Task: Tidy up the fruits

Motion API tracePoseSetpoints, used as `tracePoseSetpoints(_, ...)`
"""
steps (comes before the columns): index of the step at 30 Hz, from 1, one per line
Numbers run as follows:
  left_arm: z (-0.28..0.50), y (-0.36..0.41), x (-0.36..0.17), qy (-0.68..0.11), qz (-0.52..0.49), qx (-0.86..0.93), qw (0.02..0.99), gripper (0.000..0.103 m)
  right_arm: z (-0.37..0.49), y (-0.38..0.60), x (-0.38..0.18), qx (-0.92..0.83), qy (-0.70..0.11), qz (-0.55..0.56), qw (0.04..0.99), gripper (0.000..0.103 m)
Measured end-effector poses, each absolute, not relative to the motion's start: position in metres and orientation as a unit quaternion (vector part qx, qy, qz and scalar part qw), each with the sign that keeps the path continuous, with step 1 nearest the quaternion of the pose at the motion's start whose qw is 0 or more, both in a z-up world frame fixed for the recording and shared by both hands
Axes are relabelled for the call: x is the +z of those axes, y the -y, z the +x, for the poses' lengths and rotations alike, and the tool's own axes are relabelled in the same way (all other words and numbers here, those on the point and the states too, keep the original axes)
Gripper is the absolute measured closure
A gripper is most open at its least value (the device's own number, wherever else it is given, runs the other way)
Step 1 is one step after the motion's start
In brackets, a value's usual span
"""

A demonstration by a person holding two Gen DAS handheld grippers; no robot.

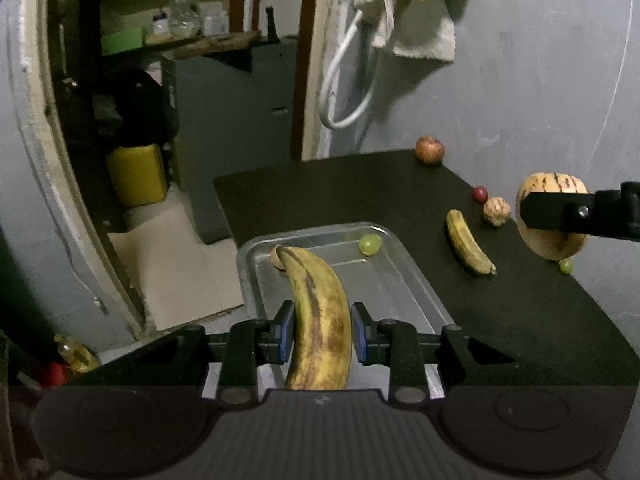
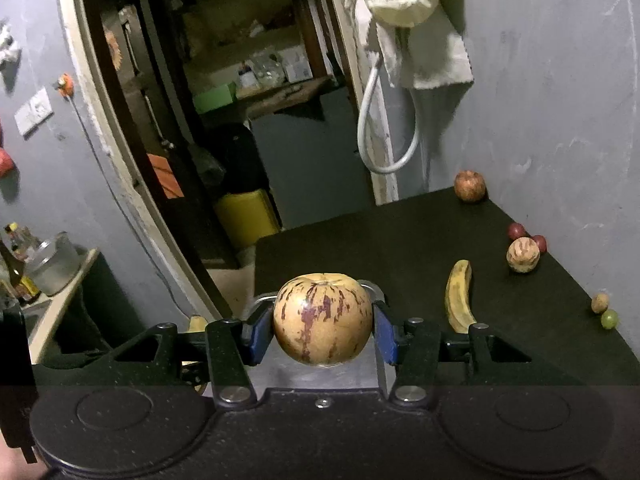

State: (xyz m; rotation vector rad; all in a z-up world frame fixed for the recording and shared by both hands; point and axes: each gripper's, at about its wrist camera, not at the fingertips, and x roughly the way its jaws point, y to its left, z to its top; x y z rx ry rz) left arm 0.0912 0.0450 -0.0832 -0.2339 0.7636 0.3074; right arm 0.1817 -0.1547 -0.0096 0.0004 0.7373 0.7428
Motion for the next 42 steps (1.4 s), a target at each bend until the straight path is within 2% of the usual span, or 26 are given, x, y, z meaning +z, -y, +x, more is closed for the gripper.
tracePoseSetpoints(13,0.172,-0.086,-0.153,-0.424,-0.03,0.036,0.904,0.071,0.258,0.08,-0.084,0.343,-0.413,-0.053,0.842,0.049)
tracePoseSetpoints(23,0.202,-0.107,-0.176,-0.434,0.024,-0.048,0.899,0.071,0.286,0.048,-0.137,0.382,-0.436,-0.12,0.806,0.049)
tracePoseSetpoints(42,0.213,-0.114,-0.183,-0.44,0.023,-0.086,0.894,0.07,0.289,0.025,-0.159,0.404,-0.432,-0.171,0.788,0.049)
